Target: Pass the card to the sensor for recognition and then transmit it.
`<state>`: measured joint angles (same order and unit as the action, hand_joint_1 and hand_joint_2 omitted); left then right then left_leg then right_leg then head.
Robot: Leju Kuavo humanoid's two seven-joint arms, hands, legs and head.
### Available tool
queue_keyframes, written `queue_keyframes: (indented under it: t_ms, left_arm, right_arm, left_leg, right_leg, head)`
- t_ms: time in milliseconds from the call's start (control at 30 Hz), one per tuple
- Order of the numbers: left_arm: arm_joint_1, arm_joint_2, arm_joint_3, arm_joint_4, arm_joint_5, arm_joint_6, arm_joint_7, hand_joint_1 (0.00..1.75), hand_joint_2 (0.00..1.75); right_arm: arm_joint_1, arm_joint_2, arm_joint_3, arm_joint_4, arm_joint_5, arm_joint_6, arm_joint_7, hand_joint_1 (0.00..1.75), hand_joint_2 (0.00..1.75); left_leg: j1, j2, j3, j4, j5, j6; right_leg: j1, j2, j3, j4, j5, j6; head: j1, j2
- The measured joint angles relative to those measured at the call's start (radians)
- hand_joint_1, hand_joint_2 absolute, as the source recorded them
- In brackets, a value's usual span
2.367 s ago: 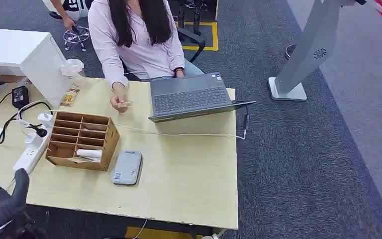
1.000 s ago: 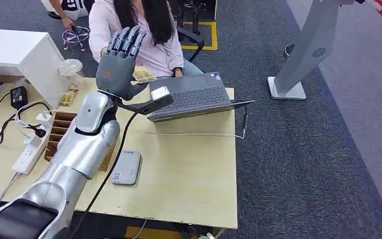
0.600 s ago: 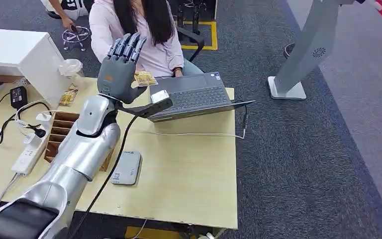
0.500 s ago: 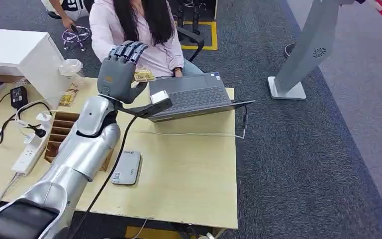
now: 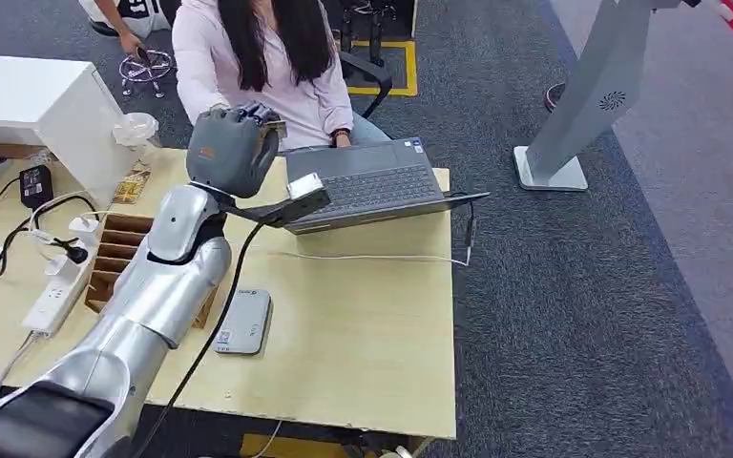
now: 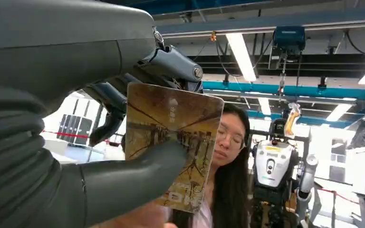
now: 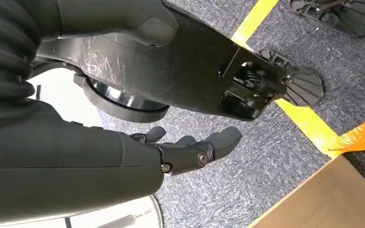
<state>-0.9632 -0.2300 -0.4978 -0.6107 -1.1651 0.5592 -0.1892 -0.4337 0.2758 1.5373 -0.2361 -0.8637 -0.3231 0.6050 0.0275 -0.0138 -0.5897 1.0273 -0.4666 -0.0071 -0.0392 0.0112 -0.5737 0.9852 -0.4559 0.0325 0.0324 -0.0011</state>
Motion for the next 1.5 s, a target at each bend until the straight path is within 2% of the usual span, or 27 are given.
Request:
queue_keyframes:
  t_ms: [200, 300, 467, 567, 867, 1000, 1100, 1267, 1500]
  left_arm:
    - [0.019, -0.007, 0.000, 0.000, 0.018, 0.004, -0.034, 1.75, 1.75]
    - [0.051, -0.007, 0.000, -0.023, 0.043, 0.005, -0.076, 1.75, 1.75]
    - [0.133, 0.001, -0.006, -0.116, 0.063, 0.005, -0.097, 1.75, 1.75]
    - [0.173, 0.009, -0.012, -0.171, 0.093, 0.022, -0.135, 1.75, 1.75]
    - [0.437, 0.112, -0.089, -0.456, 0.142, 0.112, -0.208, 1.75, 1.75]
    - [0.494, 0.143, -0.111, -0.518, 0.142, 0.114, -0.210, 1.75, 1.75]
    - [0.531, 0.154, -0.117, -0.538, 0.077, 0.125, -0.198, 1.75, 1.75]
    - [0.580, 0.166, -0.117, -0.528, 0.000, 0.129, -0.175, 1.75, 1.75]
    - [0.596, 0.182, -0.117, -0.505, -0.006, 0.128, -0.165, 1.75, 1.75]
  right_arm:
    - [0.000, 0.000, 0.000, 0.000, -0.004, -0.002, -0.001, 0.00, 1.75]
    - [0.000, 0.000, 0.000, 0.000, -0.017, -0.009, -0.007, 0.00, 1.75]
    - [0.000, 0.000, 0.000, 0.001, -0.027, -0.018, -0.015, 0.00, 1.75]
    - [0.000, 0.000, -0.001, 0.002, -0.039, -0.025, -0.022, 0.00, 1.75]
    - [0.006, 0.000, -0.027, 0.012, -0.082, -0.060, -0.059, 0.00, 1.75]
    - [0.008, 0.000, -0.035, 0.015, -0.093, -0.066, -0.063, 0.00, 1.75]
    - [0.008, 0.000, -0.036, 0.016, -0.097, -0.077, -0.067, 0.00, 1.75]
    - [0.011, -0.001, -0.049, 0.018, -0.099, -0.092, -0.070, 0.00, 1.75]
    - [0.013, -0.002, -0.053, 0.019, -0.101, -0.093, -0.071, 0.00, 1.75]
  left_leg:
    - [0.000, 0.000, 0.000, 0.000, 0.000, 0.000]
    - [0.000, 0.000, 0.000, 0.000, 0.000, 0.000]
    - [0.000, 0.000, 0.000, 0.000, 0.000, 0.000]
    - [0.000, 0.000, 0.000, 0.000, 0.000, 0.000]
    - [0.000, 0.000, -0.001, -0.001, -0.001, 0.000]
    - [0.000, 0.000, -0.001, -0.001, -0.001, 0.000]
    - [0.000, 0.000, -0.001, -0.001, -0.001, 0.000]
    - [0.000, 0.000, -0.001, -0.001, -0.001, 0.000]
    - [0.000, 0.000, -0.001, -0.001, -0.001, 0.000]
  right_leg:
    - [0.000, 0.000, 0.000, 0.000, 0.000, 0.000]
    - [0.000, 0.000, 0.000, 0.000, 0.000, 0.000]
    - [0.000, 0.000, 0.000, 0.000, 0.000, 0.000]
    - [0.000, 0.000, 0.000, 0.000, 0.000, 0.000]
    - [0.000, -0.001, 0.000, 0.000, -0.001, 0.001]
    - [0.000, -0.001, 0.000, 0.000, -0.001, 0.001]
    - [0.000, -0.001, 0.000, 0.000, -0.001, 0.001]
    - [0.000, -0.001, 0.000, 0.000, -0.001, 0.001]
    - [0.000, -0.001, 0.000, 0.000, -0.001, 0.001]
  head:
    - [0.000, 0.000]
    - [0.000, 0.000]
    - [0.000, 0.000]
    - [0.000, 0.000]
    - [0.000, 0.000]
    - [0.000, 0.000]
    - [0.000, 0.000]
    - [0.000, 0.000]
    - [0.000, 0.000]
